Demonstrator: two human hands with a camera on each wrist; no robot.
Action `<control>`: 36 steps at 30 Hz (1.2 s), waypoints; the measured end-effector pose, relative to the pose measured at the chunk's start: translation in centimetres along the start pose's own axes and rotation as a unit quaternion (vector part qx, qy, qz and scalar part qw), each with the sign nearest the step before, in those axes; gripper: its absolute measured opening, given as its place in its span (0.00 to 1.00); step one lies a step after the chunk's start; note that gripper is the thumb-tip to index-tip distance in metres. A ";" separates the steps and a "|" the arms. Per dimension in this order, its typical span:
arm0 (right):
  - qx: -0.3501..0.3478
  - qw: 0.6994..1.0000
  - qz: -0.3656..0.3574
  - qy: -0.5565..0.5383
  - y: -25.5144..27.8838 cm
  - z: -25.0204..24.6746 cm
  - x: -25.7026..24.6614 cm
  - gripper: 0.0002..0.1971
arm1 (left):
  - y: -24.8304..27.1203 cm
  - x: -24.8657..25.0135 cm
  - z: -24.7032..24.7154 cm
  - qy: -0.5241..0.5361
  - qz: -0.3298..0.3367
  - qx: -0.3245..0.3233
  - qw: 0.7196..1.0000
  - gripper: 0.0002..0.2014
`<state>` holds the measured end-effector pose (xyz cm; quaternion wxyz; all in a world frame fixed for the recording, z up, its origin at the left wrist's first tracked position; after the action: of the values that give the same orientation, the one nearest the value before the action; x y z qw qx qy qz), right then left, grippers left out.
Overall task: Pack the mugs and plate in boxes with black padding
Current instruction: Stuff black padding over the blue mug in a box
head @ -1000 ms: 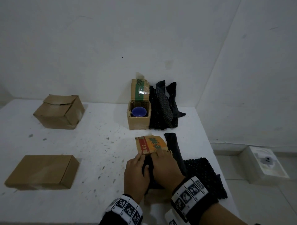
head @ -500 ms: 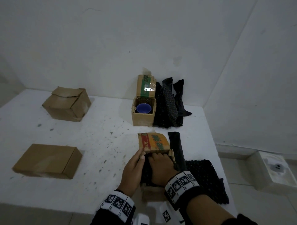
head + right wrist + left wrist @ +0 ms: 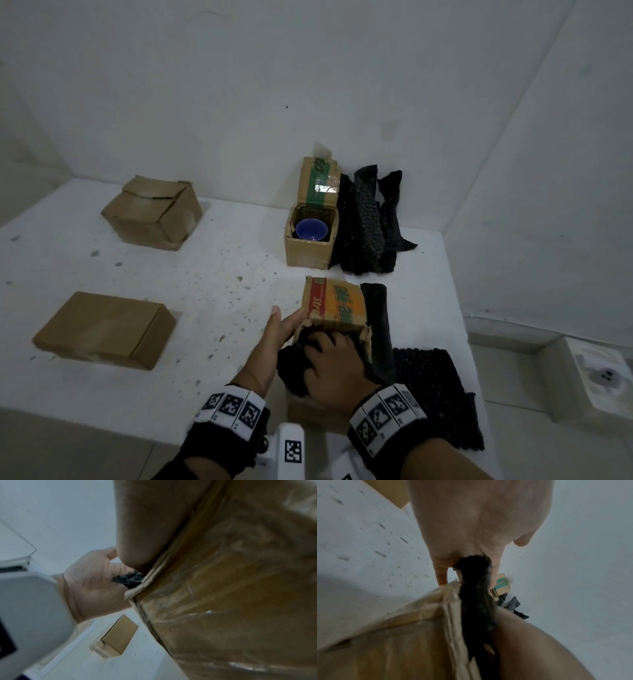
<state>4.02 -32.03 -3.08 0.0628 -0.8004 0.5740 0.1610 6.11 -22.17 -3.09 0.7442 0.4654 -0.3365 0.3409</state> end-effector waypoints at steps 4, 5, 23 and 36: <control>-0.051 0.997 -0.024 0.050 -0.3 0.1 -0.2 0.37 | -0.4 0.4 -0.4 -0.048 -0.018 0.011 0.999 0.27; -0.054 0.996 -0.027 0.059 -0.3 0.1 -0.2 0.36 | -0.5 0.5 -0.5 -0.078 -0.016 0.019 0.997 0.27; -0.048 0.991 -0.109 0.054 -0.2 1.8 -1.0 0.38 | -0.1 -1.9 1.3 -0.010 0.013 -0.010 1.000 0.22; 0.033 0.991 0.120 0.043 3.1 -1.7 -2.0 0.30 | -1.8 -2.5 0.8 -0.077 0.049 -0.007 0.996 0.31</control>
<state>0.83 -31.79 -0.52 0.0448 -0.7295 0.6729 0.1138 6.07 -24.03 -5.66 0.7016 0.4677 -0.4183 0.3377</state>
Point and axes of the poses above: each hand's wrist, its own y-axis away from the middle knuckle, its own z-axis out of the palm, x = y × z, the point moved 6 cm from there along -y, towards the middle knuckle, and after that the axes turned 6 degrees about -z, right-handed, at the moved point
